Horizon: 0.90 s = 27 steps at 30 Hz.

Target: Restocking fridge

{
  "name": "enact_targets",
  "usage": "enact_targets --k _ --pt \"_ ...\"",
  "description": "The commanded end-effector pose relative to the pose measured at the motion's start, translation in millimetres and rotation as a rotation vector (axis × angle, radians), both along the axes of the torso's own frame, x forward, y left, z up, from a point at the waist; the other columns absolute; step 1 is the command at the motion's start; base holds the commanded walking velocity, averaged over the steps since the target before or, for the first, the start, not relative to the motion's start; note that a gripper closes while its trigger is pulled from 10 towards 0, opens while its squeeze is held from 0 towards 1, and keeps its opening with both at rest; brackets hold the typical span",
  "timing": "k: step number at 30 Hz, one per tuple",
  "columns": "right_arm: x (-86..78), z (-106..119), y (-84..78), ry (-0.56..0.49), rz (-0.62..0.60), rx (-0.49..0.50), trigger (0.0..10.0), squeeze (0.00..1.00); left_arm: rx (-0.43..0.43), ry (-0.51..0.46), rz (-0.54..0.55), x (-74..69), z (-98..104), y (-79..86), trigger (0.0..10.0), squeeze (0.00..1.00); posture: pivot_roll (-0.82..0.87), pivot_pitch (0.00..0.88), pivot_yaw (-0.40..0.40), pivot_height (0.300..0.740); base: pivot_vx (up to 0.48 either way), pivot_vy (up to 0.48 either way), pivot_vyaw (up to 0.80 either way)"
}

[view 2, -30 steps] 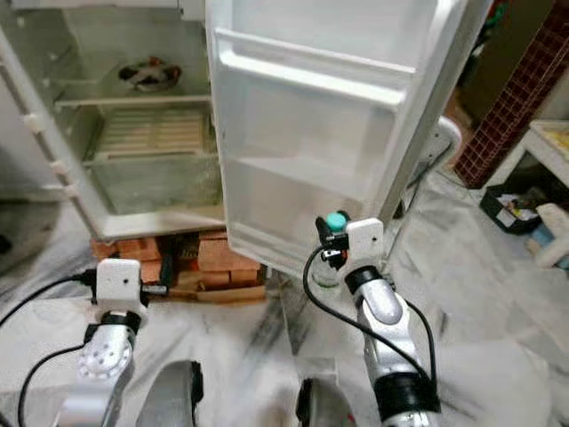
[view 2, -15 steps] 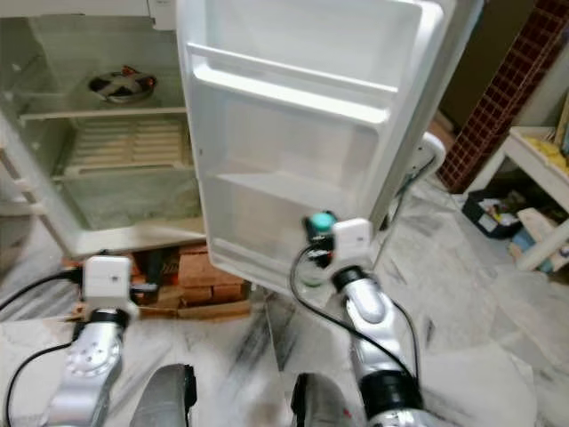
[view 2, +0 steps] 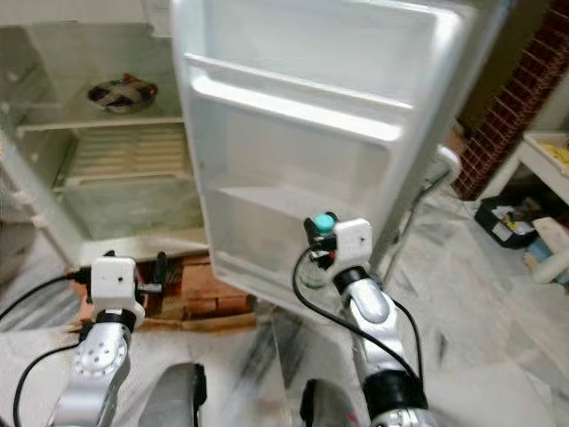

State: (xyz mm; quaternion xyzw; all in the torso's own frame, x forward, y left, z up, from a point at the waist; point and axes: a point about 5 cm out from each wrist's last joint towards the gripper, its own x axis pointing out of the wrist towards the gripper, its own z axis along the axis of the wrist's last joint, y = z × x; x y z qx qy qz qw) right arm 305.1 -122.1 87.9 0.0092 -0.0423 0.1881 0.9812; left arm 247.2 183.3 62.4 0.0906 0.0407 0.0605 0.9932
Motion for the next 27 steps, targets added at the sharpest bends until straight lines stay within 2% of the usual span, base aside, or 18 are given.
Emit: enact_targets --k 1,10,27 --pt "2.8 6.3 -13.7 -0.033 -0.035 -0.01 10.0 0.0 -0.016 -0.003 -0.023 1.5 0.4 -8.3 10.0 0.0 0.08 0.0 -0.057 0.612 0.0 0.0 0.0" --pt "1.5 5.3 -10.9 -0.033 -0.02 -0.012 10.0 0.0 -0.017 0.01 -0.019 0.5 -2.0 -9.1 10.0 0.0 0.08 0.0 -0.058 0.612 0.0 0.0 0.0" --pt "2.7 6.0 -10.2 -0.039 -0.028 -0.011 10.0 0.0 -0.01 0.008 -0.031 -4.0 0.5 -11.6 10.0 0.0 0.09 0.002 -0.055 0.505 0.0 0.0 0.0"
